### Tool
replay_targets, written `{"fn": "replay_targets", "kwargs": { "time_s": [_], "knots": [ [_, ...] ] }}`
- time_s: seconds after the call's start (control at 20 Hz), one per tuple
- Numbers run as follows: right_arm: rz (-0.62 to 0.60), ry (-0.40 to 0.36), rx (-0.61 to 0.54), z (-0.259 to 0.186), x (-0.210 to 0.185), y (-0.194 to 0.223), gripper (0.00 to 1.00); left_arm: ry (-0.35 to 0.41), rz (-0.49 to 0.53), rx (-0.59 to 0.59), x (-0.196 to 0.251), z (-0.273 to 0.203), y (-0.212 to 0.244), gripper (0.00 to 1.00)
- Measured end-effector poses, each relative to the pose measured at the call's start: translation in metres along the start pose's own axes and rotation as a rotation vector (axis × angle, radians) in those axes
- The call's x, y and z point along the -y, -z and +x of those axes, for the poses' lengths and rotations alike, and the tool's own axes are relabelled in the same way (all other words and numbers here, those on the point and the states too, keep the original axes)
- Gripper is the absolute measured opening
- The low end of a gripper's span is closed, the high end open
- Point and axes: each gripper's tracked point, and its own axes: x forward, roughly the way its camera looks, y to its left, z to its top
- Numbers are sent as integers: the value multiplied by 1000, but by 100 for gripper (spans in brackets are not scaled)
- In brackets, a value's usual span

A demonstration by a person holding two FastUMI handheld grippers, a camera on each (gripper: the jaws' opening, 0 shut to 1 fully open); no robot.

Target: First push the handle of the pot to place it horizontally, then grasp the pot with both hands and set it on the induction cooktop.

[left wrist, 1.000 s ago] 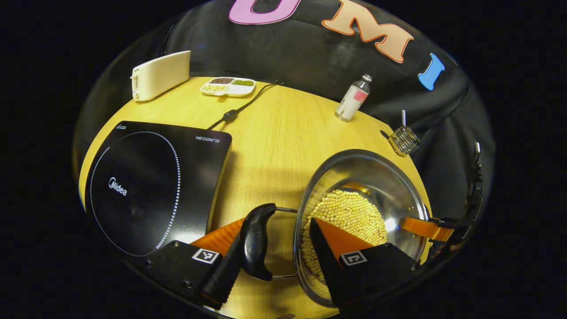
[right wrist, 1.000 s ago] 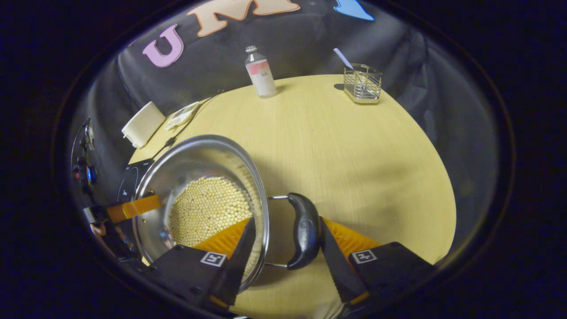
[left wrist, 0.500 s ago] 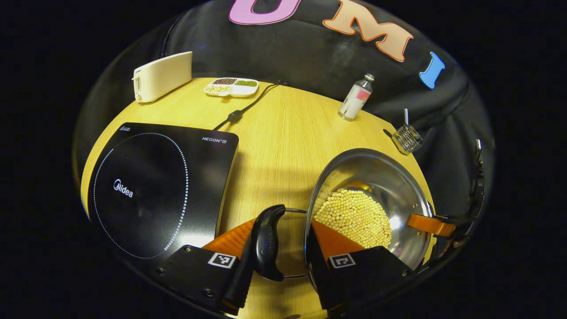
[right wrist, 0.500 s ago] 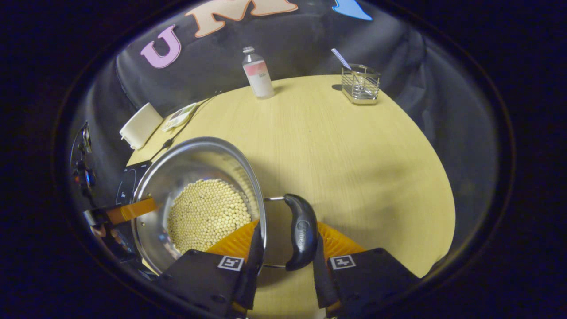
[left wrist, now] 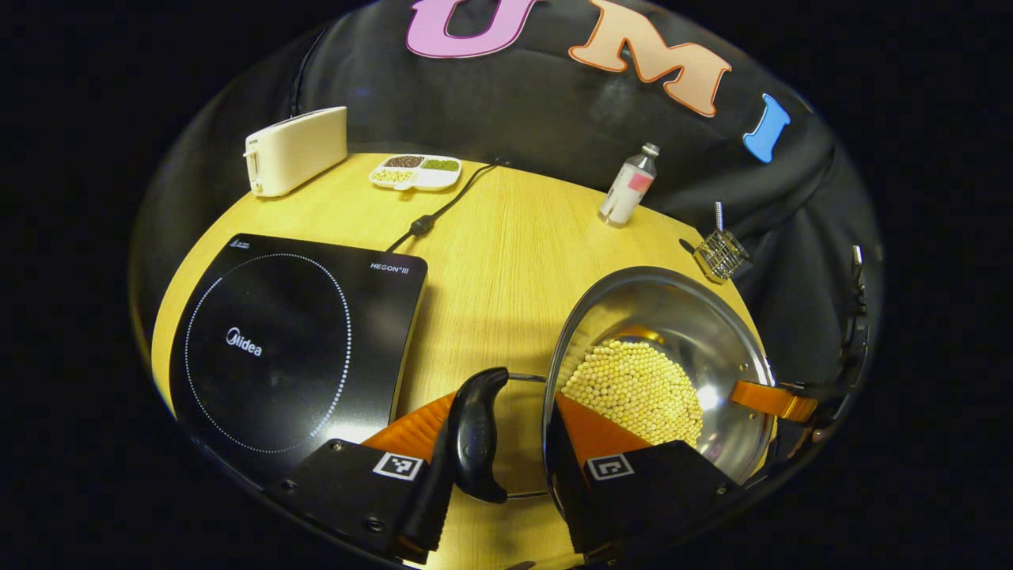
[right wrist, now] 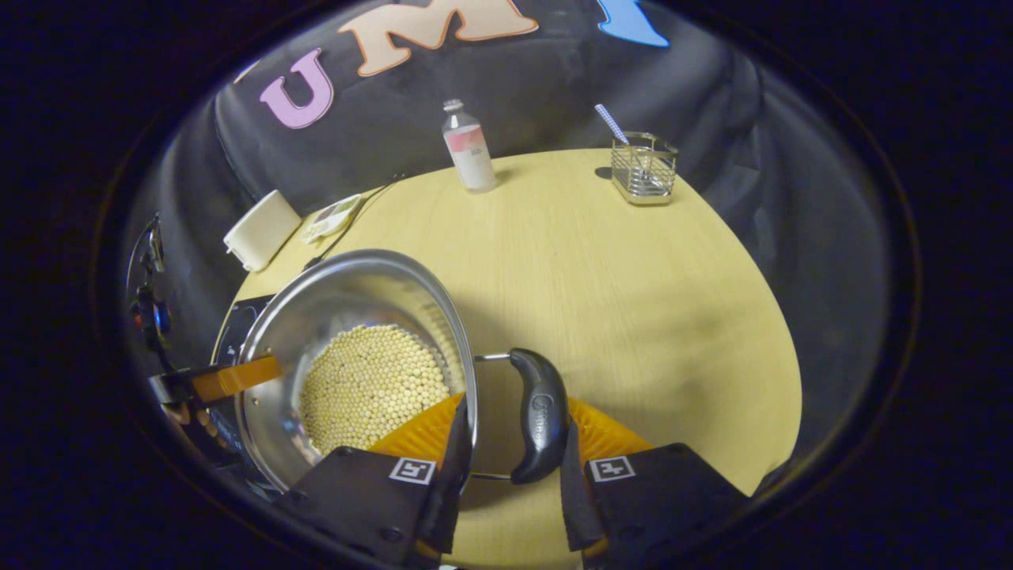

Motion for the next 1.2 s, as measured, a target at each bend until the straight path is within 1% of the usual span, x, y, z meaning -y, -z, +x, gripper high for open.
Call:
{"fn": "replay_targets", "kwargs": {
  "time_s": [0.05,0.1,0.2,0.4,0.45,0.6,0.7,0.75,0.85,1.2],
  "knots": [
    [-2,-6,2,-6,-1,-2,56,-4,0,11,1,-3,-2,61],
    [-7,-12,2,-10,-3,-4,51,-10,-4,20,0,-8,-3,61],
    [-19,-26,15,-19,-11,-9,50,-14,-14,40,-3,-13,-2,63],
    [-28,-26,43,-36,-35,-13,50,0,-26,47,-9,-18,-8,61],
    [-21,-19,55,-38,-41,-15,55,10,-19,50,-11,-17,-9,61],
    [15,19,77,-49,-68,-11,56,39,5,29,-24,-18,-17,60],
    [33,36,86,-49,-93,-5,56,59,16,20,-44,-27,-27,60],
    [42,43,88,-47,-106,-3,56,66,18,15,-60,-27,-30,63],
    [55,49,91,-46,-135,1,56,71,30,9,-88,-30,-35,60],
    [26,15,71,-27,-233,11,56,35,0,17,-181,-54,-44,63]
  ]
}}
